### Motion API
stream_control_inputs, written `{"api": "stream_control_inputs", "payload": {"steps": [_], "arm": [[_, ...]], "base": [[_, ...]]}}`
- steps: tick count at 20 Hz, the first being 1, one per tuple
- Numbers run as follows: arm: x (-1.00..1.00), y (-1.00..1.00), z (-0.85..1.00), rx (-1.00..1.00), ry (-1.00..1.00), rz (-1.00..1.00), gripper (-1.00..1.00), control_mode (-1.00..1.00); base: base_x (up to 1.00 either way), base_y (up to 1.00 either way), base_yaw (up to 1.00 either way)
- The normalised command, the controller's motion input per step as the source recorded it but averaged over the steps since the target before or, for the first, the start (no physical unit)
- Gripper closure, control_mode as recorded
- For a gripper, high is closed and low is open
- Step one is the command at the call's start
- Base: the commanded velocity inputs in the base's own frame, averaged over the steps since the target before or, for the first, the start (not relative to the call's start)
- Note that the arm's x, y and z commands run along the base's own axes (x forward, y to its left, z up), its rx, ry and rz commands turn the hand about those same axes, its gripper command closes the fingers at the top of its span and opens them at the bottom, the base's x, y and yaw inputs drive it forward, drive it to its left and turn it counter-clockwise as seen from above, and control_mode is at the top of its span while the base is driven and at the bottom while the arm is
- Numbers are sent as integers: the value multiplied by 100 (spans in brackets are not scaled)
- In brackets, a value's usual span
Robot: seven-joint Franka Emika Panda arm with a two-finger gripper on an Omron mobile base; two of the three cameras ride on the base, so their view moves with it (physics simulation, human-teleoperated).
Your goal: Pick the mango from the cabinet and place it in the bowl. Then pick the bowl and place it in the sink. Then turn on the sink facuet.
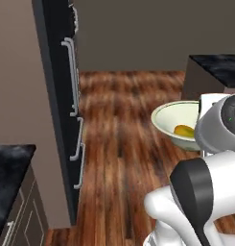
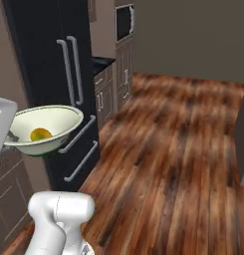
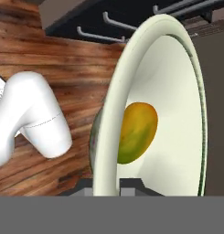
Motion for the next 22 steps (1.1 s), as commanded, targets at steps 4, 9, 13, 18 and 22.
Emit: {"api": "stream_control_inputs", "payload": {"steps": [4,9,13,18,22], "arm": [[0,0,0,0,0,0,100,100],[0,0,0,0,0,0,100,100],[0,0,0,0,0,0,100,100],[0,0,0,0,0,0,100,100],[0,0,0,0,0,0,100,100]], "base": [[-6,-20,-79],[-2,-27,-79],[3,-27,-77],[23,-10,-73],[69,16,-64]]}}
